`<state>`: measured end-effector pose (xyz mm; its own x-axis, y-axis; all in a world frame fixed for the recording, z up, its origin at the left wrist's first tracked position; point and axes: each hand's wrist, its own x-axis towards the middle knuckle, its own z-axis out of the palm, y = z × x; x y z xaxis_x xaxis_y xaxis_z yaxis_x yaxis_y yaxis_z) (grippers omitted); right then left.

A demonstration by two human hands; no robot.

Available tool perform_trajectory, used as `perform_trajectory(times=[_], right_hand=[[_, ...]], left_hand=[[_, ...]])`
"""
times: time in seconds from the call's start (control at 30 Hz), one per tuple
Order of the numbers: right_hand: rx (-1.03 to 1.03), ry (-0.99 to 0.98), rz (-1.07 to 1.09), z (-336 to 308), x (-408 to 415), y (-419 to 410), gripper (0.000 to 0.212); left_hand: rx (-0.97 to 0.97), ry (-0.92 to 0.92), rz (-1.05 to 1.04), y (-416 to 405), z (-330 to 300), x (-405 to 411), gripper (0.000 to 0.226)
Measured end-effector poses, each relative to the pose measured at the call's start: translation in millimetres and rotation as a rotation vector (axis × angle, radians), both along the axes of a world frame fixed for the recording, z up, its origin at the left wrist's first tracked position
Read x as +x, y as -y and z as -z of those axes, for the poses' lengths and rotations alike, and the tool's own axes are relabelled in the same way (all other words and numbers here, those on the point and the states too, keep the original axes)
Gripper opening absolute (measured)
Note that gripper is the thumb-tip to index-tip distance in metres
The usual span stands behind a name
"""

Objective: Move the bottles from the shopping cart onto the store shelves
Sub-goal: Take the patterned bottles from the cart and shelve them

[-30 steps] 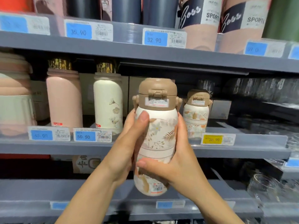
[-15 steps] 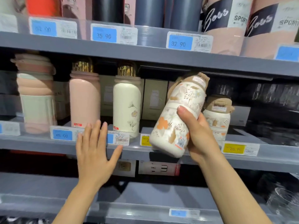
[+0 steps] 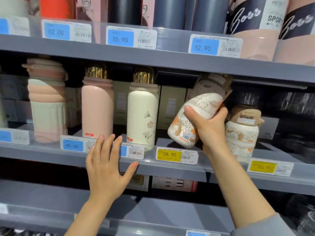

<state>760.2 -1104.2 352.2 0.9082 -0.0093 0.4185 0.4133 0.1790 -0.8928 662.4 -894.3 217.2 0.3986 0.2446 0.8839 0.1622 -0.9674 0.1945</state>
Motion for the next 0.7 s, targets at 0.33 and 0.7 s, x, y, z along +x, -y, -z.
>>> perform_trajectory(times=[0.33, 0.7], right_hand=[[-0.579, 0.199, 0.111, 14, 5, -1, 0.121], [-0.719, 0.077, 0.172, 7, 9, 11, 0.096]], left_hand=[[0.002, -0.031, -0.023, 1, -1, 0, 0.08], [-0.002, -0.016, -0.032, 1, 0, 3, 0.081]])
